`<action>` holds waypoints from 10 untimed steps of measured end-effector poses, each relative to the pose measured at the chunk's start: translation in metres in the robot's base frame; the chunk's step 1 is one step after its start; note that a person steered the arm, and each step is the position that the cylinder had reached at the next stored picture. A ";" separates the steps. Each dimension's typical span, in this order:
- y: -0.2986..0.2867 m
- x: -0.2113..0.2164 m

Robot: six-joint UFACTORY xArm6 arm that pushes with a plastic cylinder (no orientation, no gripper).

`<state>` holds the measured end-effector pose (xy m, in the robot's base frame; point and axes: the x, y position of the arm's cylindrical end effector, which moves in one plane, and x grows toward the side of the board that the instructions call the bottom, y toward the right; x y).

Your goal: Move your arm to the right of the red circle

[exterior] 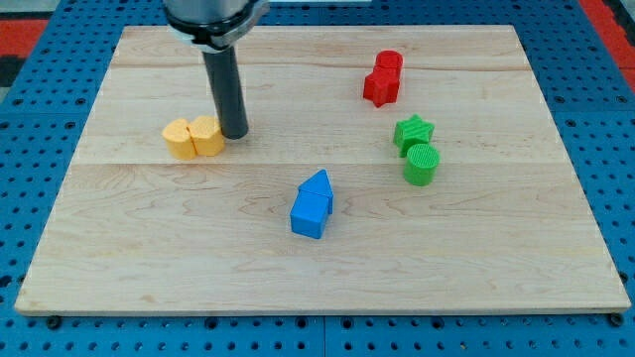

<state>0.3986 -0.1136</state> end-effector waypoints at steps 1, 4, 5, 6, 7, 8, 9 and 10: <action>-0.021 0.012; -0.017 0.004; 0.076 -0.022; 0.190 -0.035; 0.278 -0.069; 0.284 -0.136; 0.257 -0.146; 0.242 -0.112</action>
<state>0.2862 0.1288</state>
